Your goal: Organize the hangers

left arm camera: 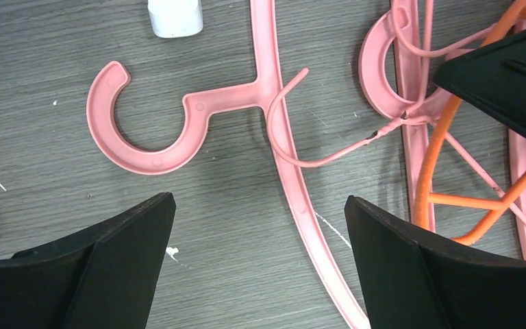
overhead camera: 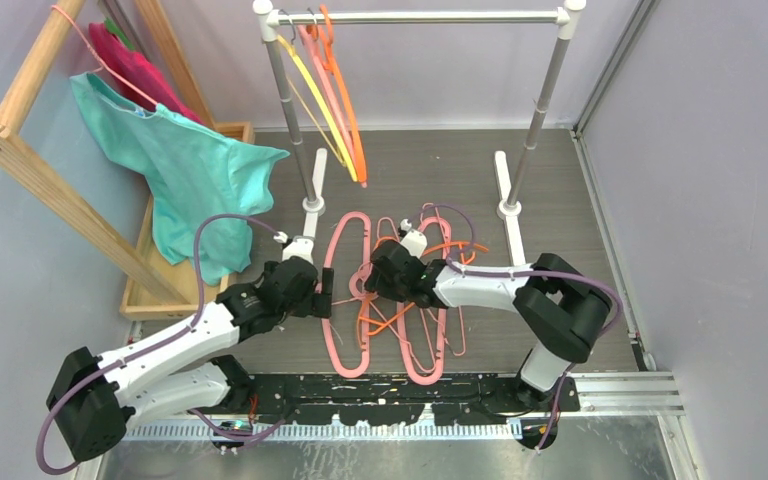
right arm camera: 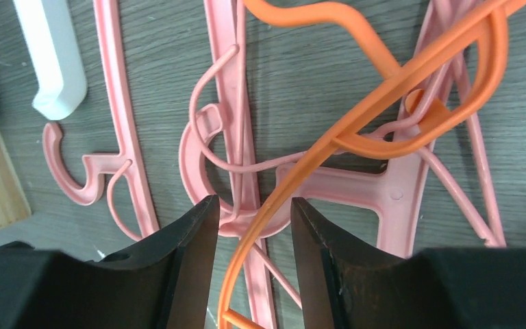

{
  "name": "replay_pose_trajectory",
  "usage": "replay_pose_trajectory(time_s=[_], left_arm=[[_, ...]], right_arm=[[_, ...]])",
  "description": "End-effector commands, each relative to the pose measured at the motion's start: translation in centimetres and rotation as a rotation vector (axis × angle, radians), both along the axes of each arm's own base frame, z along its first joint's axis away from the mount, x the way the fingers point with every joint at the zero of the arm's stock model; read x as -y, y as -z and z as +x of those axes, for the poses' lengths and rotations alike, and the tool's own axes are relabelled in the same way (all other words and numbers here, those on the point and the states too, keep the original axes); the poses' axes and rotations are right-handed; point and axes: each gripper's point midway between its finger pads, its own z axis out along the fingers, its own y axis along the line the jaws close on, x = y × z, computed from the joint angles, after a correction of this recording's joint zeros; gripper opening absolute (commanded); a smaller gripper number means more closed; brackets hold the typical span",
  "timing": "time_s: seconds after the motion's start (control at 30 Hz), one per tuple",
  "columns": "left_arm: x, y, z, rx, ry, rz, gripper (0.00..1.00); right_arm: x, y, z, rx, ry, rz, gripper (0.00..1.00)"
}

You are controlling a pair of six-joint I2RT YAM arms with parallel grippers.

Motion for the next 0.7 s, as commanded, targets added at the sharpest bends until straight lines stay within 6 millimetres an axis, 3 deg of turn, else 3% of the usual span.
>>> replay_pose_trajectory(time_s=[0.0,0.07,0.13,0.27,0.4,0.67], left_arm=[[0.3,-0.4,-0.2,0.007,0.013,-0.031,0.98],[0.3,-0.3,-0.2,0.004,0.013,-0.031,0.98],[0.1,-0.1,-0.3,-0.003,0.012,-0.021,0.98],[-0.2,0.0,-0.4,-0.008,0.004,-0.015,0.98],[-0.5,0.2,-0.6,-0.008,-0.008,-0.016,0.98],[-0.5,0.3,-0.5,-0.012,-0.019,-0.010,0.98]], right_arm=[[-1.1,-0.6,1.7,0.040,0.056,0.029,0.47],[-1.1,0.0,1.7,0.035,0.054,0.019,0.46],[-1.0,0.5,1.7,0.034,0.052,0.010,0.38],[-0.8,0.7,1.5,0.033,0.049,0.010,0.03],[-0.3,-0.7,1.1,0.045,0.052,0.010,0.01],[4.4,-7.3,-0.4,0.185,0.072,-0.021,0.01]])
